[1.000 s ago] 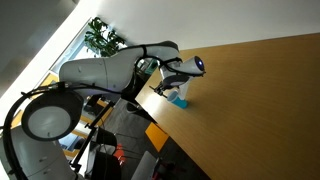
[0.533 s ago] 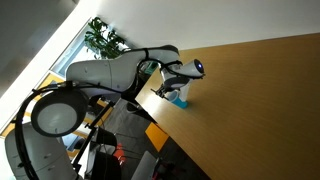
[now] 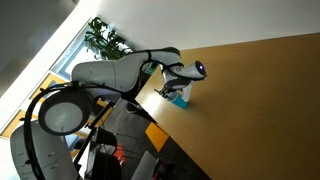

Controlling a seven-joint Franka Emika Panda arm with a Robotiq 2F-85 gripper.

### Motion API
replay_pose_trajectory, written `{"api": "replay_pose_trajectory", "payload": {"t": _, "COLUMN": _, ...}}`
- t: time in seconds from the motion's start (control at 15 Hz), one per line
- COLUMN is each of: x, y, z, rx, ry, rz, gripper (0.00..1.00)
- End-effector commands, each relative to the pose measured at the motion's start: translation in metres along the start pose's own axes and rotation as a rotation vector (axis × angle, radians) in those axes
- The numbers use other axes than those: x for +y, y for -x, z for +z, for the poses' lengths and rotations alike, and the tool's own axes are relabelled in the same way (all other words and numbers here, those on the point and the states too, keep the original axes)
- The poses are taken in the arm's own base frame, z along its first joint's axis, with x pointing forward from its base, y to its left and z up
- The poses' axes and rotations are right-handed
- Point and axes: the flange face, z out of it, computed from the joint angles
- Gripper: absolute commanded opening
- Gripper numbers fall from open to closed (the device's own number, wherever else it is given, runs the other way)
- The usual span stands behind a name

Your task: Put the pen in the cup

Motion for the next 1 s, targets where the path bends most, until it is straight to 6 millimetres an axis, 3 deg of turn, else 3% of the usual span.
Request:
{"api": "replay_pose_trajectory", "payload": {"t": 0.0, "x": 0.012, "y": 0.002, "z": -0.003, "rx": -0.030, "ry": 0.063, "rz": -0.053, "gripper": 0.03}}
{"api": "replay_pose_trajectory", "payload": {"t": 0.33, "x": 0.023, "y": 0.009, "z": -0.003, "rx": -0.106, "ry": 0.137, "rz": -0.056, "gripper": 0.03}}
{"api": "replay_pose_trajectory", "payload": {"t": 0.4, "x": 0.025, "y": 0.010, "z": -0.003, "rx": -0.119, "ry": 0.149, "rz": -0.052, "gripper": 0.07}}
{"api": "replay_pose_trajectory", "payload": {"t": 0.47, "x": 0.027, "y": 0.012, "z": -0.003, "rx": -0.131, "ry": 0.159, "rz": -0.046, "gripper": 0.36}}
{"api": "replay_pose_trajectory", "payload": {"t": 0.6, "x": 0.029, "y": 0.014, "z": -0.002, "rx": -0.146, "ry": 0.173, "rz": -0.041, "gripper": 0.44}}
{"api": "replay_pose_trajectory", "payload": {"t": 0.93, "x": 0.032, "y": 0.015, "z": -0.001, "rx": -0.162, "ry": 0.181, "rz": -0.041, "gripper": 0.81}}
